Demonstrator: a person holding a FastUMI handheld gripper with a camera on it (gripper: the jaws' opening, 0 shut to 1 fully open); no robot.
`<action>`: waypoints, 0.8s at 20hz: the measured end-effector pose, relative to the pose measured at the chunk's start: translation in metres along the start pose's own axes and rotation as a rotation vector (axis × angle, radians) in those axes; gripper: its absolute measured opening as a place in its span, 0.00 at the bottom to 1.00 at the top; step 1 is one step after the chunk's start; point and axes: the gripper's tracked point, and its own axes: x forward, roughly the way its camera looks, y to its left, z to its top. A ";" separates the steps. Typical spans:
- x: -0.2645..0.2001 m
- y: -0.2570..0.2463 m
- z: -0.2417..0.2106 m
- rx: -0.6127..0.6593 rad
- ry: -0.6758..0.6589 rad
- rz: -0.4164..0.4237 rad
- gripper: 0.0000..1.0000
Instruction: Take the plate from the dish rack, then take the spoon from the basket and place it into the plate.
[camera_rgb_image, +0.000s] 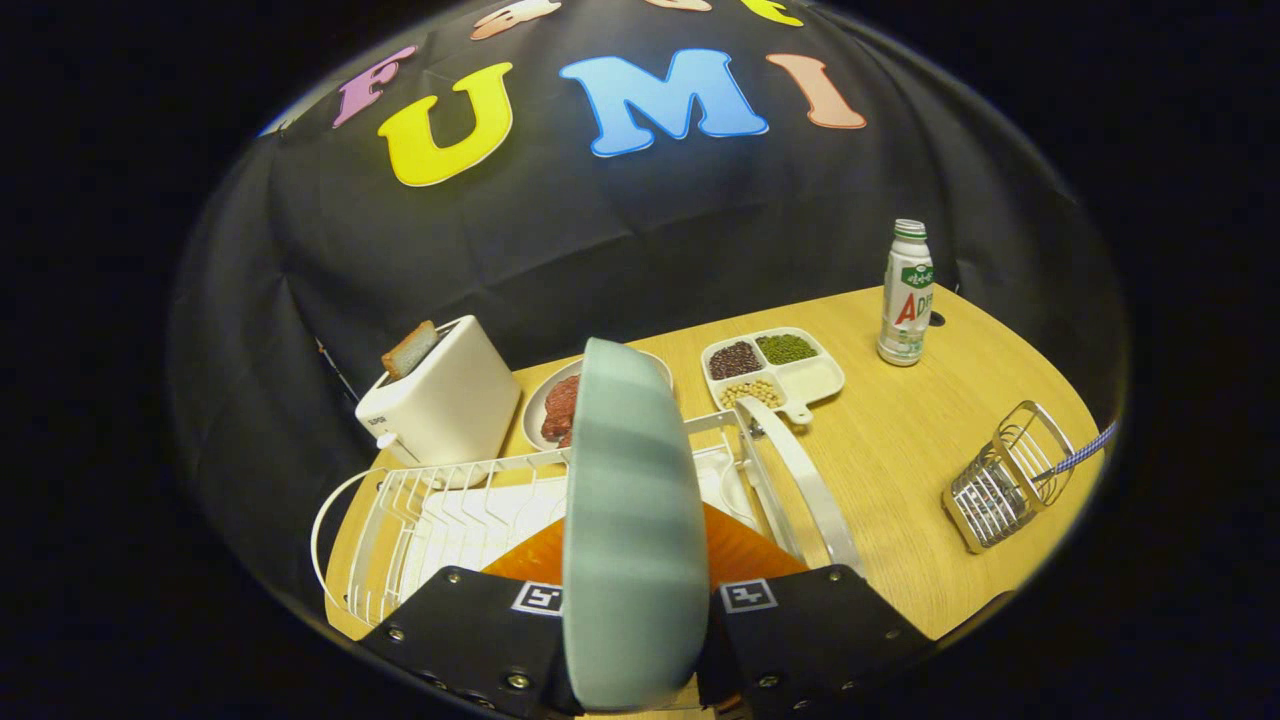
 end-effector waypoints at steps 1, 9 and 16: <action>0.004 -0.001 -0.002 -0.003 0.005 -0.022 0.38; -0.008 0.004 0.018 -0.145 -0.020 -0.175 0.37; -0.034 0.010 0.049 -0.274 -0.081 -0.330 0.37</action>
